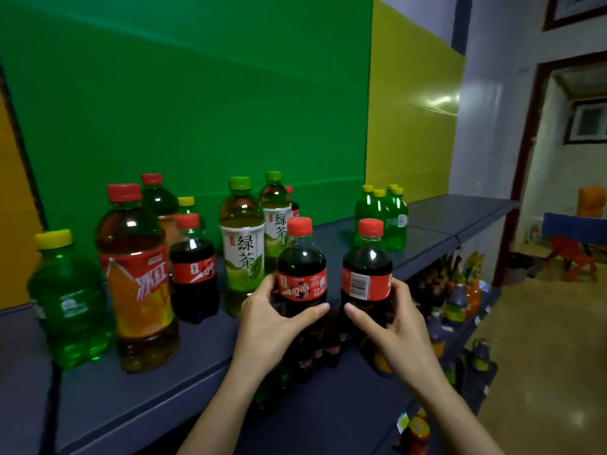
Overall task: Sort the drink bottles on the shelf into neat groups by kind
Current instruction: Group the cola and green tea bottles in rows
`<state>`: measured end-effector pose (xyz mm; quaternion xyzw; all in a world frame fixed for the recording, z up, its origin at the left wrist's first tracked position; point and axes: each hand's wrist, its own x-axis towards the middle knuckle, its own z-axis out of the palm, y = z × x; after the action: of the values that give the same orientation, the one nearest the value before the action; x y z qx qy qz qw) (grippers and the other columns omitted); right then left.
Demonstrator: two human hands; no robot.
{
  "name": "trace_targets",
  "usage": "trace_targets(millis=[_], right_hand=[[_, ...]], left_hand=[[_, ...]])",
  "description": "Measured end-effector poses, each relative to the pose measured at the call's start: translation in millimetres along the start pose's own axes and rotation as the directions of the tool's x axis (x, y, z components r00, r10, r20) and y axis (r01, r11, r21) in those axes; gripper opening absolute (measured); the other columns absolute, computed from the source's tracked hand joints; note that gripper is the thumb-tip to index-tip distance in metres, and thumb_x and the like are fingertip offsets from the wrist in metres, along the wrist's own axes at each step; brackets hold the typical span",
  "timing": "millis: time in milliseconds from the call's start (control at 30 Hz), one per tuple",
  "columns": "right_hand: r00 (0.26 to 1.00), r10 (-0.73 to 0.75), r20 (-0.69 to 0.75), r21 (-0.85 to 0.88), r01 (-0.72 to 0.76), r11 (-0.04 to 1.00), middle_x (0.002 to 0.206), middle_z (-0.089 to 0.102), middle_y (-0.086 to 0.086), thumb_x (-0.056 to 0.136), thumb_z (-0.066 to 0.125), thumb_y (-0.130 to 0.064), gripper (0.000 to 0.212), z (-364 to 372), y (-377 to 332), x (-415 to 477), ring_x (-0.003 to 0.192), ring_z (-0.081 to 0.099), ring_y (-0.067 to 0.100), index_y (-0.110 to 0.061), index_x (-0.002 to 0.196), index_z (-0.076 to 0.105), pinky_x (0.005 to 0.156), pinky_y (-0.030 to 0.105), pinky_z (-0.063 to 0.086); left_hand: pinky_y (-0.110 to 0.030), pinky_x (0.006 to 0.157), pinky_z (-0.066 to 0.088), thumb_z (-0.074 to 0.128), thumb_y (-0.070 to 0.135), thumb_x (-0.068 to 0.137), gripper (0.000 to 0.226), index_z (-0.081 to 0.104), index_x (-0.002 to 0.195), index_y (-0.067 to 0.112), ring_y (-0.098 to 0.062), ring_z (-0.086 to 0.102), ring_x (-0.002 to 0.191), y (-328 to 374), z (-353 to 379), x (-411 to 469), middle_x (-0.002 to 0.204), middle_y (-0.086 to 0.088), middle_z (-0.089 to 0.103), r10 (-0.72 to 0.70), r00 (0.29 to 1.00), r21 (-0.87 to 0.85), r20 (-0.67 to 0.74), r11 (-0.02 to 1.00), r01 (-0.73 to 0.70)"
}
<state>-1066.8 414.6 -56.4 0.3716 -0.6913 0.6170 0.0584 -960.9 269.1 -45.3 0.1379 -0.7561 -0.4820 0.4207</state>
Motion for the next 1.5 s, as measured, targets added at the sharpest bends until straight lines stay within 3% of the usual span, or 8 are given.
trace_targets(millis=[167, 433, 800, 1000, 1100, 1200, 1333, 1500], right_hand=[[0.991, -0.029, 0.134, 0.054, 0.022, 0.998, 0.118, 0.059, -0.007, 0.07, 0.075, -0.038, 0.065, -1.7, 42.0, 72.3, 0.107, 0.057, 0.004, -0.022, 0.125, 0.044, 0.093, 0.032, 0.049], [0.948, -0.076, 0.308, 0.088, 0.051, 0.995, 0.122, 0.058, 0.0, 0.07, 0.076, -0.037, 0.067, 28.4, 90.7, 154.2, 0.112, 0.056, 0.016, -0.021, 0.125, 0.042, 0.097, 0.042, 0.045], [0.91, -0.081, 0.407, 0.116, 0.036, 0.993, 0.128, 0.052, 0.004, 0.074, 0.074, -0.031, 0.069, 55.3, 107.8, 184.8, 0.118, 0.05, 0.019, -0.016, 0.131, 0.038, 0.094, 0.03, 0.04], [0.936, -0.331, 0.123, 0.232, 0.297, 0.926, 0.127, 0.046, 0.0, 0.082, 0.059, -0.044, 0.06, 28.0, 76.4, 196.7, 0.122, 0.044, 0.015, -0.012, 0.13, 0.042, 0.103, 0.025, 0.032], [0.872, -0.47, 0.135, 0.387, 0.39, 0.835, 0.114, 0.057, -0.005, 0.084, 0.055, -0.029, 0.035, 18.5, 36.0, 216.5, 0.107, 0.055, 0.005, -0.021, 0.117, 0.05, 0.095, 0.018, 0.041], [0.81, -0.527, 0.258, 0.404, 0.405, 0.82, 0.109, 0.062, -0.001, 0.089, 0.057, -0.017, 0.026, 27.5, -1.4, 240.4, 0.099, 0.058, 0.006, -0.016, 0.115, 0.055, 0.087, 0.022, 0.049], [0.708, -0.393, 0.586, 0.141, 0.388, 0.911, 0.125, 0.057, 0.005, 0.09, 0.058, -0.022, 0.042, 55.9, -30.1, 274.3, 0.108, 0.054, 0.013, -0.009, 0.129, 0.048, 0.093, 0.02, 0.04], [0.466, -0.154, 0.871, -0.064, 0.42, 0.905, 0.126, 0.053, -0.002, 0.085, 0.062, -0.035, 0.055, 80.7, -42.4, 294.0, 0.113, 0.054, 0.018, -0.013, 0.132, 0.043, 0.098, 0.031, 0.041]], left_hand=[[-0.036, 0.09, 0.053, 0.085, 0.045, 0.048, 0.068, 0.06, 0.108, 0.026, -0.004, 0.064, 0.098, -15.6, 36.7, 36.8, 0.104, 0.01, 0.069, -0.043, 0.986, 0.063, -0.162, 0.997, 0.054], [-0.038, 0.092, 0.051, 0.082, 0.047, 0.054, 0.067, 0.055, 0.111, 0.024, -0.007, 0.062, 0.102, -38.2, 64.5, 74.6, 0.108, 0.007, 0.067, -0.062, 0.934, 0.25, -0.352, 0.955, 0.158], [-0.034, 0.098, 0.045, 0.077, 0.04, 0.068, 0.068, 0.045, 0.125, 0.019, -0.01, 0.053, 0.116, -49.5, 73.7, 96.6, 0.121, 0.006, 0.059, -0.036, 0.919, 0.433, -0.394, 0.874, 0.22], [-0.024, 0.094, 0.047, 0.057, 0.064, 0.073, 0.062, 0.051, 0.122, 0.026, 0.003, 0.054, 0.11, -20.7, 66.3, 64.9, 0.117, 0.016, 0.059, 0.11, 0.896, 0.544, -0.43, 0.824, 0.16], [-0.021, 0.076, 0.048, 0.056, 0.051, 0.083, 0.03, 0.06, 0.095, 0.024, 0.0, 0.057, 0.085, 2.4, 51.0, 48.7, 0.09, 0.013, 0.062, 0.367, 0.79, 0.683, -0.491, 0.725, 0.088], [-0.016, 0.08, 0.036, 0.055, 0.038, 0.081, 0.034, 0.054, 0.104, 0.013, -0.008, 0.047, 0.094, 15.0, 32.4, 49.0, 0.099, 0.003, 0.051, 0.527, 0.689, 0.797, -0.497, 0.592, 0.122], [-0.022, 0.093, 0.035, 0.072, 0.032, 0.077, 0.062, 0.042, 0.126, 0.008, -0.018, 0.045, 0.11, 13.4, 13.5, 54.7, 0.118, -0.003, 0.044, 0.42, 0.717, 0.75, -0.556, 0.625, 0.216], [-0.034, 0.095, 0.047, 0.074, 0.037, 0.072, 0.072, 0.036, 0.131, 0.022, -0.014, 0.052, 0.113, 2.8, 1.2, 58.5, 0.124, 0.007, 0.051, 0.164, 0.806, 0.614, -0.568, 0.737, 0.282]])
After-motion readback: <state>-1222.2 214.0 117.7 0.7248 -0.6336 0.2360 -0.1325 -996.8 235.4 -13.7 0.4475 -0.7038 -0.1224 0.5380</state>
